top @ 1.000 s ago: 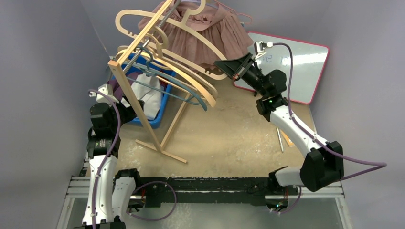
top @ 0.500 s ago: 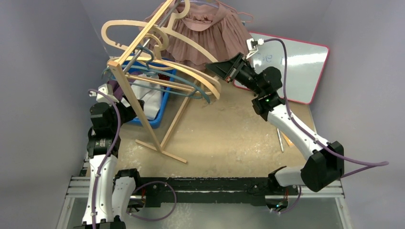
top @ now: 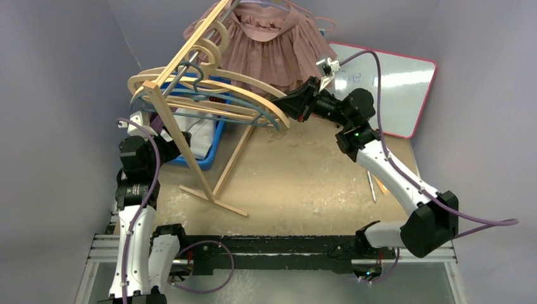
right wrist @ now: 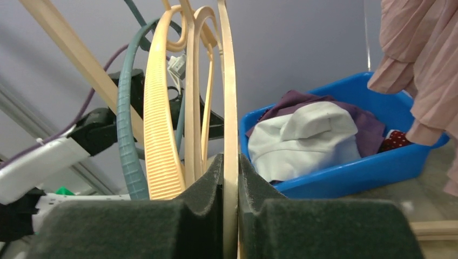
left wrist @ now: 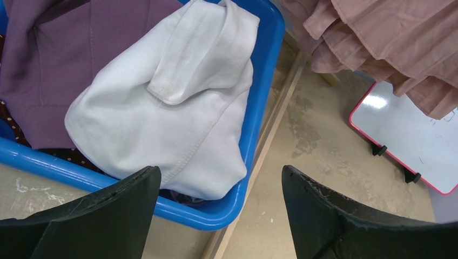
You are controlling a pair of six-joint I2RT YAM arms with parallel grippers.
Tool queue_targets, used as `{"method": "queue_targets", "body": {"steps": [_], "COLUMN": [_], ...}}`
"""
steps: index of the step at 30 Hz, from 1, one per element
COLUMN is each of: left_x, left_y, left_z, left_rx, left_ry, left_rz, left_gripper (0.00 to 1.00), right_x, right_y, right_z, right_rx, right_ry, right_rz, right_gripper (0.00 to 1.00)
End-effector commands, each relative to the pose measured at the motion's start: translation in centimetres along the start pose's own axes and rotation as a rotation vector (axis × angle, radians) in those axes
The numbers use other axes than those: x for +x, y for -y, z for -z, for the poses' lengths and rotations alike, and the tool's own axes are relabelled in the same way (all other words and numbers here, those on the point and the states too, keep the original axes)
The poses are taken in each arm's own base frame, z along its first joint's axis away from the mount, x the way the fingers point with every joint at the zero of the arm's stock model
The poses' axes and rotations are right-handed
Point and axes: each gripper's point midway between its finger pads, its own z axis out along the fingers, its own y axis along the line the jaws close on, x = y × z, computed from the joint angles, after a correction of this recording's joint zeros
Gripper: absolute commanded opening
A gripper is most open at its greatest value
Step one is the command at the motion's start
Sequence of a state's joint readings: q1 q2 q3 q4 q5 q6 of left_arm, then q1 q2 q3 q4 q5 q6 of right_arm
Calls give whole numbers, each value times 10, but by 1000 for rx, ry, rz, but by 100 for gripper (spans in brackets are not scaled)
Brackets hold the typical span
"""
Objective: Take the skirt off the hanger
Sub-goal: Place the hanger at the clothesline, then pick up the hanger from the clothesline.
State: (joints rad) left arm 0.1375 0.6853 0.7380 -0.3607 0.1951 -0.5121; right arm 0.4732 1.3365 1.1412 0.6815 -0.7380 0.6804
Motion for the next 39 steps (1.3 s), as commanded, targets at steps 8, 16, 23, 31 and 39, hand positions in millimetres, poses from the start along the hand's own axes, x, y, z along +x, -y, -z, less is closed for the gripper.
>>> {"method": "queue_targets", "body": {"steps": [8,16,23,31,39], "left_x": [-12,-12,-12,-13,-14], "left_y": [4,5,5,5,6], "left_z": [1,2,1,2,4], "left_rx": [20,27,26,27,28], "left_ry": [49,52,50,55,63], "left_rz": [-20,-18,-17,-18,-20], "left_gripper": [82,82,82,83,85], "right_x": [-23,-46,-69,-128,-177], "right_y": [-8,1,23,52,97], "right_z": [39,92,115,94,67], "right_rx": [209,498,715,767,725], "right_ry": [19,102,126,145,120], "right_rz": [243,350,400,547,645], "right_gripper": [46,75,85,97,99]}}
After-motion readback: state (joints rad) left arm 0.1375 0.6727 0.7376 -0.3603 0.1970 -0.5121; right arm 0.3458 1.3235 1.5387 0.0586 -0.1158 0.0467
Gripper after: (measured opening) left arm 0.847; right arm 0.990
